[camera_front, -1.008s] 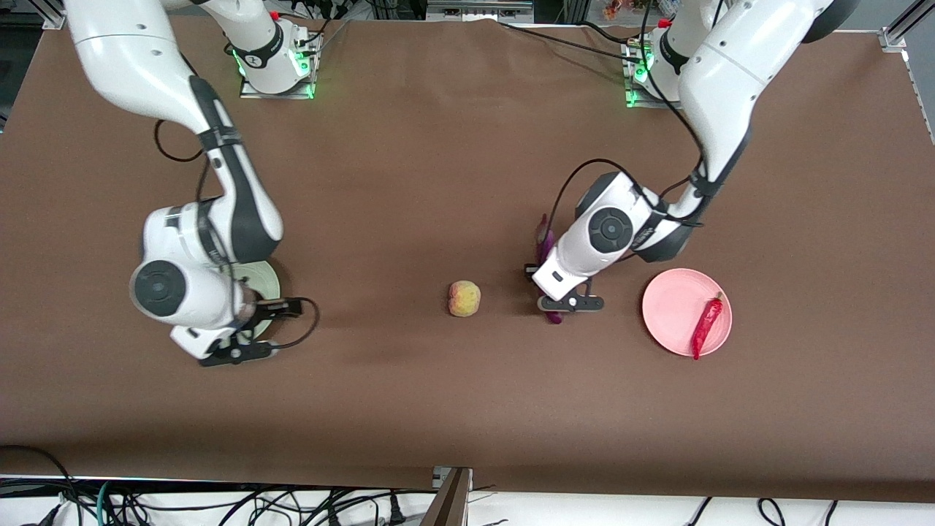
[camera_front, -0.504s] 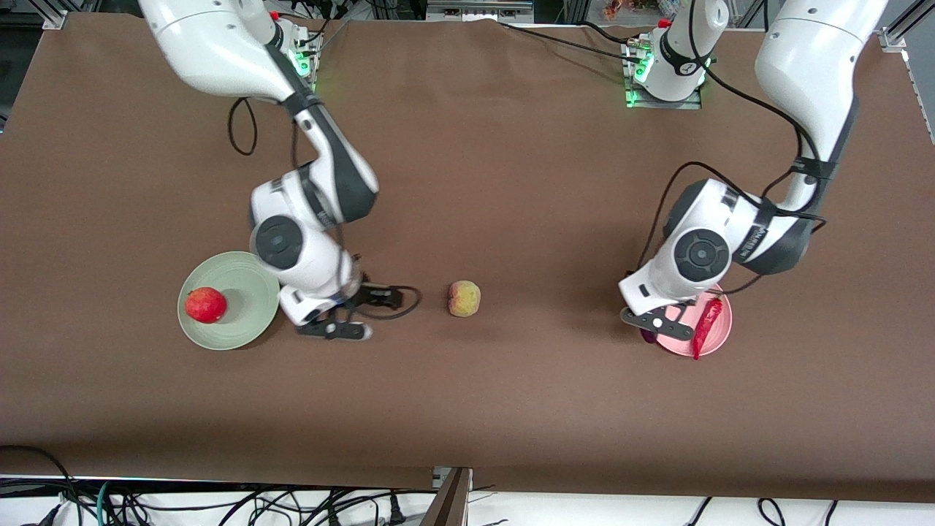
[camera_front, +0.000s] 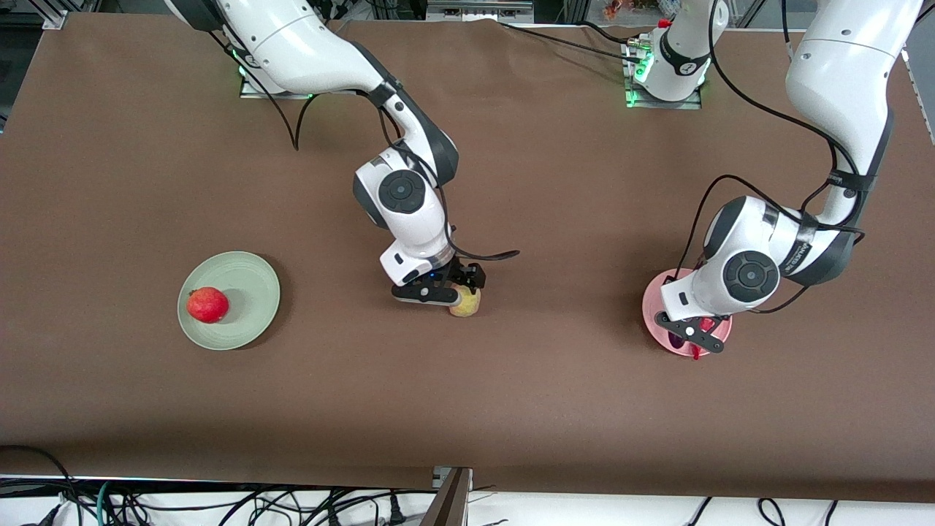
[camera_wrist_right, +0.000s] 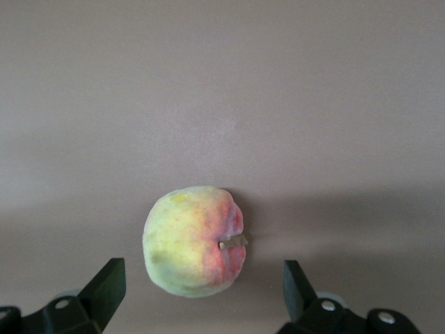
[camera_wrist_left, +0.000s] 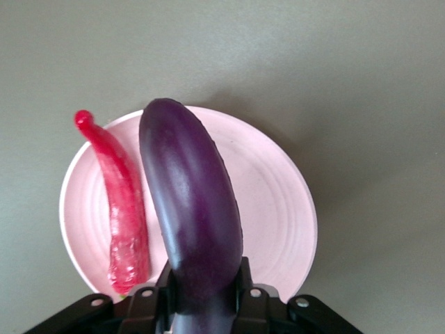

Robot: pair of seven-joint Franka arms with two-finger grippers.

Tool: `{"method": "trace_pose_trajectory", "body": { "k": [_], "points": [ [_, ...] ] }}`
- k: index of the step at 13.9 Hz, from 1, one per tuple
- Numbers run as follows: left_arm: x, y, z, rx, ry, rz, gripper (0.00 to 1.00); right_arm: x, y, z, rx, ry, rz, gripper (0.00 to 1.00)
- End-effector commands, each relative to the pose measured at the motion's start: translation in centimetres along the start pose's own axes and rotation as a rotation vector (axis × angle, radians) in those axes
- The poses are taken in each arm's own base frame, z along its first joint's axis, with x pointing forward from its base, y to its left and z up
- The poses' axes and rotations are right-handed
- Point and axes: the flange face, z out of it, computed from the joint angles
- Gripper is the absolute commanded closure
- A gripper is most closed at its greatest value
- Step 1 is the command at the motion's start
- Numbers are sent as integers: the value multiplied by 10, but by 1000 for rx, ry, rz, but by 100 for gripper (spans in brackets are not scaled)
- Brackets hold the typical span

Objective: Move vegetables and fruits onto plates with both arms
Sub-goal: 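Move the eggplant onto the pink plate while the right gripper grasps the peach, then open the left gripper over the eggplant while the right gripper lifts the peach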

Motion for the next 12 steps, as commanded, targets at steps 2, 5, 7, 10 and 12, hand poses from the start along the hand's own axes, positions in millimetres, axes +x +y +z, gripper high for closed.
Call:
{"method": "trace_pose_trajectory", "body": {
  "k": [2,5,7,10,12],
  "points": [
    [1,2,-5,24,6,15,0,0,0,20,4,72,-27,0],
    [1,1,-6,25,9,14,0,-4,-2,30,26,89,-36,0],
    [1,-1,-14,26,18,9,0,-5,0,36,20,97,-42,0],
    [-2,-7,-53,52,60,-5,0,-8,-2,44,38,111,-48,0],
    [-12,-2,-105,99,95,-19,0,-10,-3,46,49,118,-51,0]
  ]
}}
